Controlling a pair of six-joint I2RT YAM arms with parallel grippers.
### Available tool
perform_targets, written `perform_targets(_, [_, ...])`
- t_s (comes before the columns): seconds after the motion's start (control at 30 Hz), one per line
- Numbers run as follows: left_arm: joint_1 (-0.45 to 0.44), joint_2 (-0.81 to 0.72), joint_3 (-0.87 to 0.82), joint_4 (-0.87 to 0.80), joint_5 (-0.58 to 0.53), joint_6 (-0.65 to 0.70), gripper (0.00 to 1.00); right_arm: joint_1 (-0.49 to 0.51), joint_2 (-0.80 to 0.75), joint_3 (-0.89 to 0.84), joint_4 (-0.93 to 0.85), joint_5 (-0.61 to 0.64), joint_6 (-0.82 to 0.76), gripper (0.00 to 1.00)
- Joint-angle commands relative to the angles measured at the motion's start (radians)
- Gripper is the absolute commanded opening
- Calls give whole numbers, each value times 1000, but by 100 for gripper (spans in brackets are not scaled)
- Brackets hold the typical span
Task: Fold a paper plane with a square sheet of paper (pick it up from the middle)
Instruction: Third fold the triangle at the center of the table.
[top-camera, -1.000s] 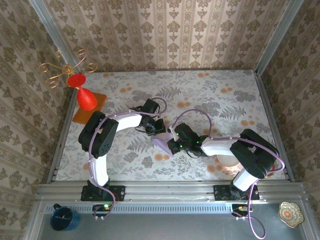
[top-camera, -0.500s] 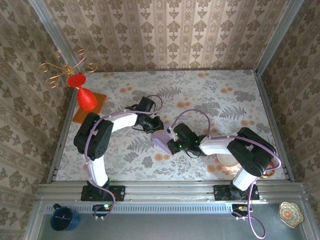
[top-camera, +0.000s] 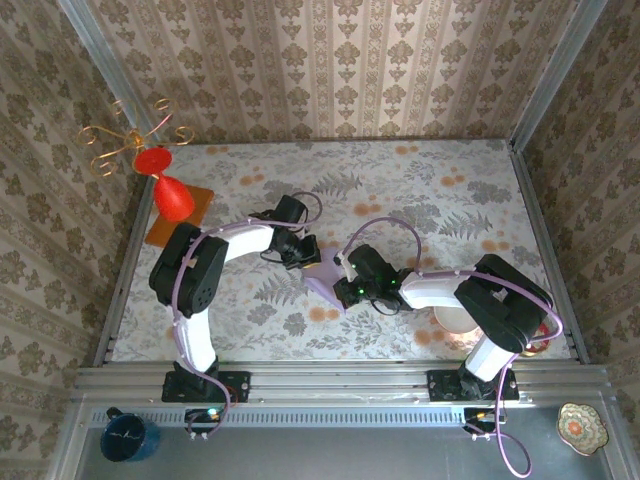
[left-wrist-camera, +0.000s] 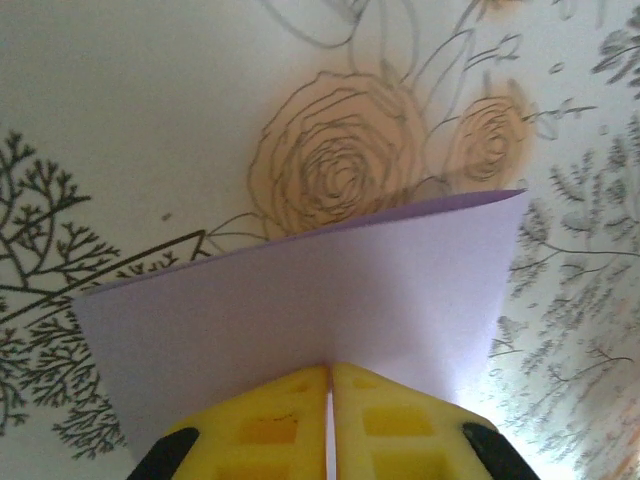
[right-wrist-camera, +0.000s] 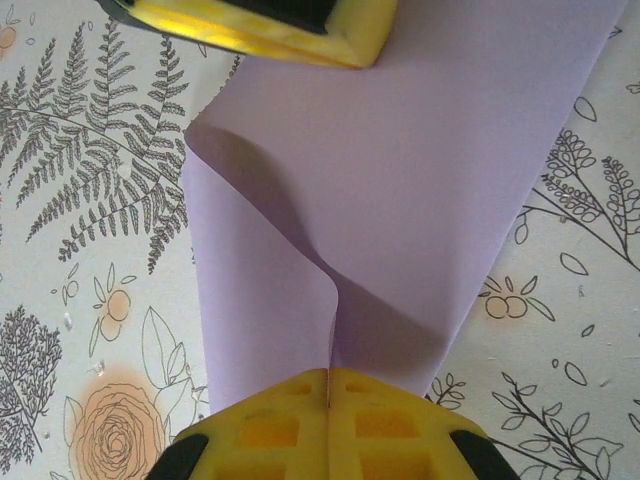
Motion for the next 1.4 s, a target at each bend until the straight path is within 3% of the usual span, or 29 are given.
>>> perform_targets(0.0, [-8,25,9,-52,-20,33,10,-9,15,20,20,-26,11,0])
perform_targets(1.37, [-22,33,11,-72,-26,37,9,-22,66,44,-15,-40,25,0])
